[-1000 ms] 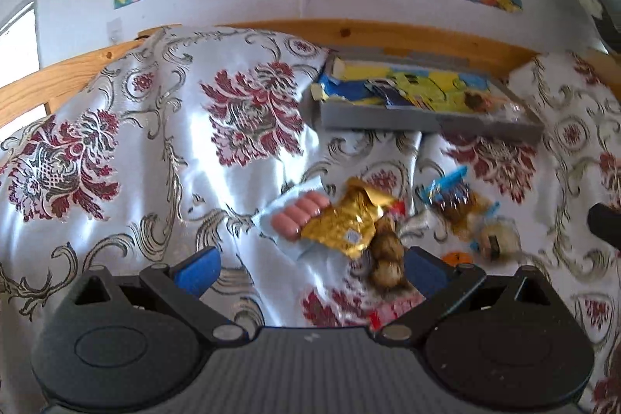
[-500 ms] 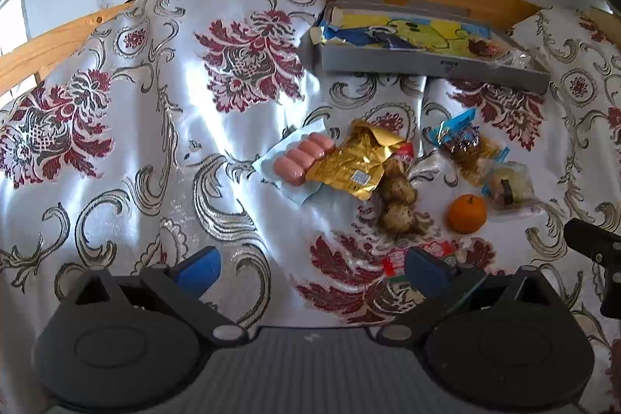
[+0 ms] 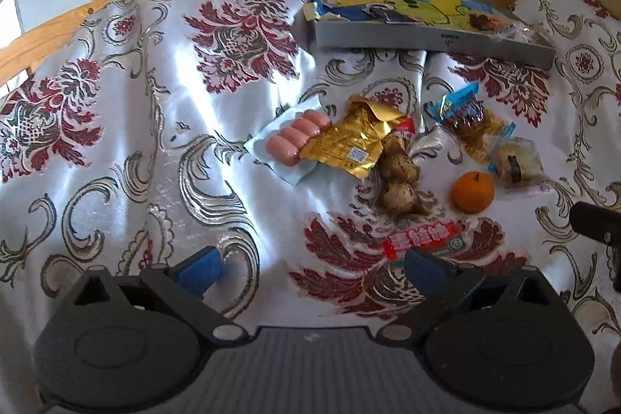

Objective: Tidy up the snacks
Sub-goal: 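Move both open tools back over the snack pile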

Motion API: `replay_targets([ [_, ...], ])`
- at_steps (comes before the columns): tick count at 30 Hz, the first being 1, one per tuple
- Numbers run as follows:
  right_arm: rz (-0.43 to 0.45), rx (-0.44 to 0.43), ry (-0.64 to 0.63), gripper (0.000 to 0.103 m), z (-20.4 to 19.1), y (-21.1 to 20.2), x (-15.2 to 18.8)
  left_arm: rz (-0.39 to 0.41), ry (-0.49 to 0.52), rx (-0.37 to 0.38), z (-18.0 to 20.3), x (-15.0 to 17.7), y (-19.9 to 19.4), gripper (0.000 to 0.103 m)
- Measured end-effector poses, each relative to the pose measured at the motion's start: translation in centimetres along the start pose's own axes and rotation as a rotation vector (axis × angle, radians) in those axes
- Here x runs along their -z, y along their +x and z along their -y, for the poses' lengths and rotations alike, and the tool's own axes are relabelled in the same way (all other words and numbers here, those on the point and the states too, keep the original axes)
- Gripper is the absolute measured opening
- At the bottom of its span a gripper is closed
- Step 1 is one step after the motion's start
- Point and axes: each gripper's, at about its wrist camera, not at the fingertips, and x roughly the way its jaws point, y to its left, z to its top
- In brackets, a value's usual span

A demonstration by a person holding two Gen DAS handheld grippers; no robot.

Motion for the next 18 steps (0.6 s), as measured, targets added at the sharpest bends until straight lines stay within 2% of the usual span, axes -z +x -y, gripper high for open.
replay_targets([
  [11,-0.053,-0.029,0.125,0.102,2.5,1.4,-0.7,0.039,0.069,-0.004,1.0,-0.1,0.1,0.102],
  [18,-0.032,-0.023,0.037,0.102,3.4,2.8,-2.3,0.104,0.18,0.017,3.0,-0.4,-0.3,0.102],
])
